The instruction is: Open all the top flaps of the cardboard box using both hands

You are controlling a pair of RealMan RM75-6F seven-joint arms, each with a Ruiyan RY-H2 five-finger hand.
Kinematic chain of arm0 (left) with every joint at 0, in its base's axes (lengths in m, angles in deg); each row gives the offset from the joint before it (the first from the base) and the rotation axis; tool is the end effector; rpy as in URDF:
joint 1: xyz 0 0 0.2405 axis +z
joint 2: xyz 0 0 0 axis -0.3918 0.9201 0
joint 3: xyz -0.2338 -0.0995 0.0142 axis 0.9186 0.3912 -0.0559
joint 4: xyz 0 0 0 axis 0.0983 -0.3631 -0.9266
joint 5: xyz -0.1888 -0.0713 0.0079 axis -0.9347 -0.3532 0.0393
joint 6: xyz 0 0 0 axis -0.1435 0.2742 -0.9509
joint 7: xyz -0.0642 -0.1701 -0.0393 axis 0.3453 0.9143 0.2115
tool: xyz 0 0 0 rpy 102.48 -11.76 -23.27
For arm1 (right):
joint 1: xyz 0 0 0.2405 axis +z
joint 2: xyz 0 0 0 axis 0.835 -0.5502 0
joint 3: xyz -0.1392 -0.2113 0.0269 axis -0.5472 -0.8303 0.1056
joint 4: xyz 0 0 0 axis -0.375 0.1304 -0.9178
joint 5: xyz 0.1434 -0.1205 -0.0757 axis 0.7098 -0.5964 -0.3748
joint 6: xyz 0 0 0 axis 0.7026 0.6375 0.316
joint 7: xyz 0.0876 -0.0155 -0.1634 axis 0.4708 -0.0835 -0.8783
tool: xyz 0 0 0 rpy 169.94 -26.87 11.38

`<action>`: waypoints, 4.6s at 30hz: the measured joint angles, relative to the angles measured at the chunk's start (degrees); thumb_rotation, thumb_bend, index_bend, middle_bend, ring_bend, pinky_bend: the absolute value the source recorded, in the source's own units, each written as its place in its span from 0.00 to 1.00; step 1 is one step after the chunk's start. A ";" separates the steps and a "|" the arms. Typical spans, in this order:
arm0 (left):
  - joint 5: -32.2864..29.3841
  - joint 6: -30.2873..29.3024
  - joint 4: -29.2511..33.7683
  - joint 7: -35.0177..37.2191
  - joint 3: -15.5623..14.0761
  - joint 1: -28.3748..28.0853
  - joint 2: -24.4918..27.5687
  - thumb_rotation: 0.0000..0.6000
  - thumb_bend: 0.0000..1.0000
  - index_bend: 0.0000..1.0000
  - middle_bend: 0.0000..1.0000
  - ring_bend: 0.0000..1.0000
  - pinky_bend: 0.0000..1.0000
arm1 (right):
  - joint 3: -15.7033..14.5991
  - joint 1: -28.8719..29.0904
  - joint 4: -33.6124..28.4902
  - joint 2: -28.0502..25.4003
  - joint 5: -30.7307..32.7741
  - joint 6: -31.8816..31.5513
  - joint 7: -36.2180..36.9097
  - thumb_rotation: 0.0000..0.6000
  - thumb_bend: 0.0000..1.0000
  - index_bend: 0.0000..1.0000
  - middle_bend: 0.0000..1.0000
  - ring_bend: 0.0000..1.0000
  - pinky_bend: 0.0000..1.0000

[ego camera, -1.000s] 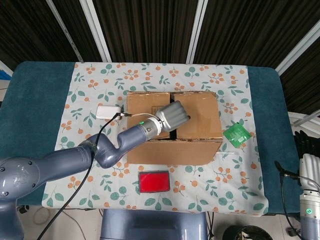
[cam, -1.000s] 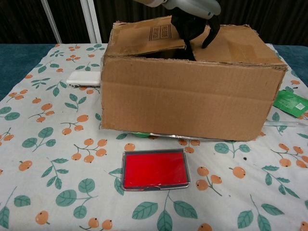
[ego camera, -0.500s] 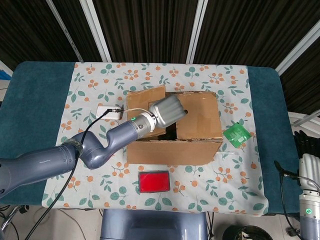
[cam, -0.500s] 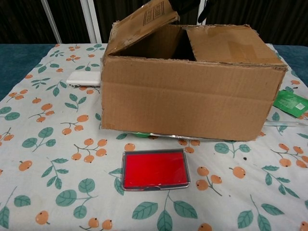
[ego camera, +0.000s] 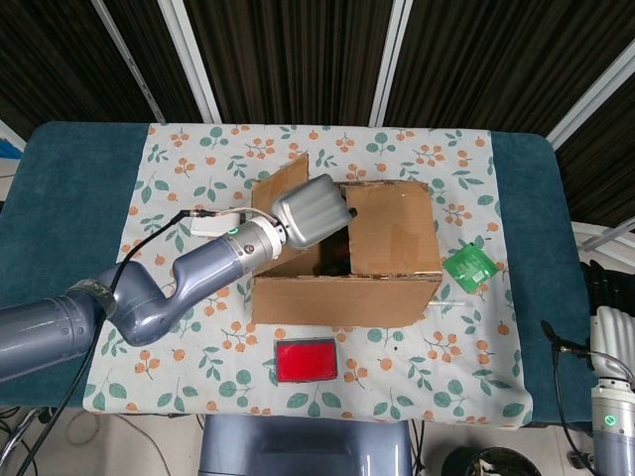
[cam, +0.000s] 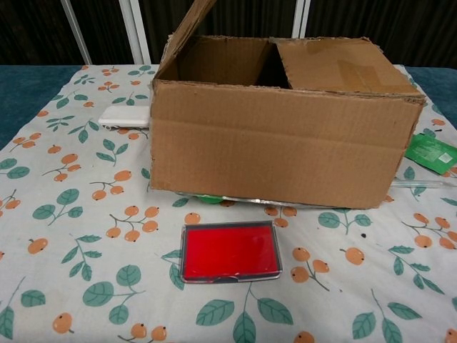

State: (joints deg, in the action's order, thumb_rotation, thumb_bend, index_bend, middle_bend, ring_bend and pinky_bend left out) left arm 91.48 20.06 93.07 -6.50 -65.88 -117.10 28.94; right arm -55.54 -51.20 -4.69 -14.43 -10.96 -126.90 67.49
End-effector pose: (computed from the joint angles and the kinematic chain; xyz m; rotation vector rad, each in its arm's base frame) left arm 0.1179 0.4206 0.0803 -2.3212 0.0795 -0.6515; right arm -0.3291 -0.2514 0.1727 1.0505 -1.0643 1.0337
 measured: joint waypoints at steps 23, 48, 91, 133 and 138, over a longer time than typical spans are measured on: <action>2.30 -2.07 13.20 -0.94 -3.14 7.80 19.06 1.00 1.00 0.36 0.63 0.55 0.57 | 0.04 -0.17 -0.50 -0.05 -0.31 -0.16 0.21 1.00 0.29 0.00 0.00 0.00 0.23; 9.19 -16.34 13.62 5.63 -5.27 32.93 20.04 1.00 0.73 0.24 0.43 0.40 0.45 | -0.37 -0.27 -0.83 -0.08 -1.12 -0.57 -0.90 1.00 0.29 0.00 0.00 0.00 0.23; 19.32 -60.24 -6.73 28.57 -0.31 79.05 -11.17 1.00 0.19 0.00 0.00 0.00 0.00 | 11.03 45.55 -9.05 -6.03 3.61 39.06 -34.94 1.00 1.00 0.44 0.32 0.22 0.26; 20.13 -53.06 -5.13 30.51 5.19 82.05 -10.74 1.00 0.19 0.00 0.00 0.00 0.00 | -4.29 66.65 6.99 -2.43 -4.21 57.69 -38.01 1.00 1.00 0.63 0.47 0.27 0.27; 19.91 -52.10 -4.91 30.67 5.34 82.11 -10.35 1.00 0.19 0.00 0.00 0.00 0.00 | -4.28 66.96 5.94 -4.54 -4.53 56.96 -38.68 1.00 1.00 0.65 0.48 0.26 0.27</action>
State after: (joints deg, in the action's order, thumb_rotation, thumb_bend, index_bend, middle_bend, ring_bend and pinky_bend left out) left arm 111.39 -32.04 88.16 24.17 -60.54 -34.99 18.59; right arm -59.82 15.76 1.26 -18.98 -15.49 -69.93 28.81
